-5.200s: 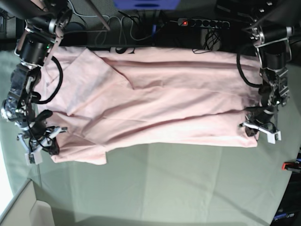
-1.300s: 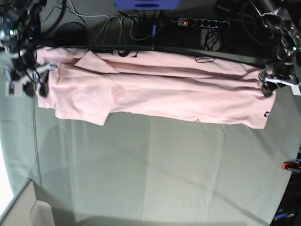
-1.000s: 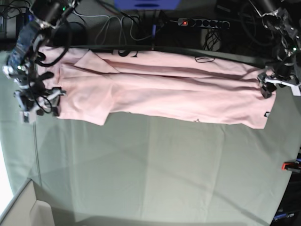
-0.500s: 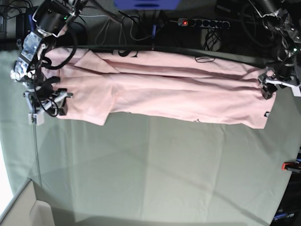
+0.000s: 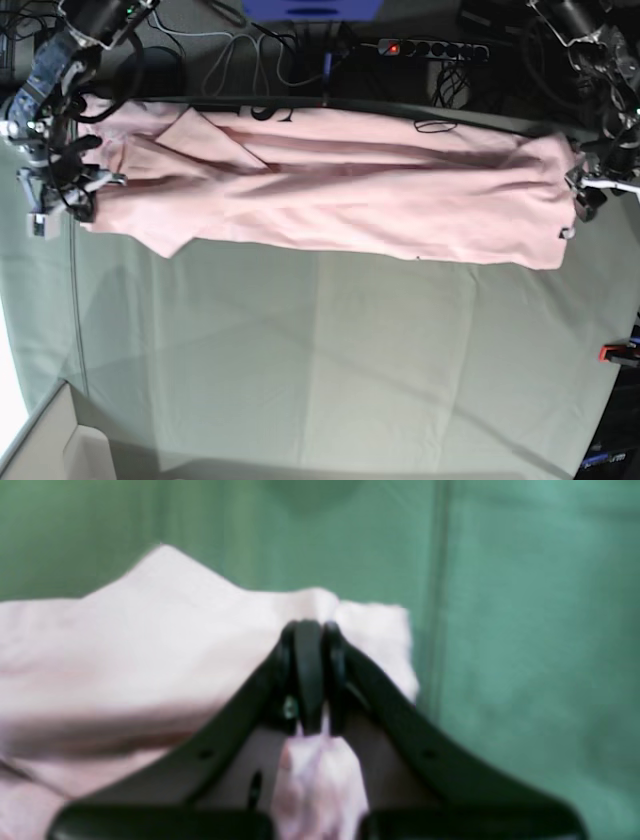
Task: Layout the t-shirt on the table in an organized manner, then fold the t-shirt properly
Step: 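Lay the folded strip down and regrasp its end with the right gripper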
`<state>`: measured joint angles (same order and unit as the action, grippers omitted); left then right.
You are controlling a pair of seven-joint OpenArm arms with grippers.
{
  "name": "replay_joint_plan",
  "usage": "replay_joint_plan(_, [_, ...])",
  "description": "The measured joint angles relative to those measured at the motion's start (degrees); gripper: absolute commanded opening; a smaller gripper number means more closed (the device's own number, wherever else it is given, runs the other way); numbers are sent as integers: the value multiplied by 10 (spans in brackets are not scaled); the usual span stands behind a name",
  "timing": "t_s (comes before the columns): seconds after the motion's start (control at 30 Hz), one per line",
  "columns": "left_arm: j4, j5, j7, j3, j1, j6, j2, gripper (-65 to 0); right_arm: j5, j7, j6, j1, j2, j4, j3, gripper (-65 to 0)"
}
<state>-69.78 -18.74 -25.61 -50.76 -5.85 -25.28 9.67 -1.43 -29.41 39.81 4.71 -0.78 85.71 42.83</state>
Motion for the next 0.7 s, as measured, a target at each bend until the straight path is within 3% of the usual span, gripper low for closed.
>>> replay_joint_plan(0.4, [0,0,-1,2,2,0,-2,-147,2,2,0,50,-35,17,2,-650])
replay_joint_plan(0.47, [0,0,-1,2,2,0,-1,-147,1,2,0,52,-38,17,2,-602])
replay_joint_plan(0.7, [24,3,3,19,19,0,1,-146,-1,-2,0,80,-52,45,2,-324])
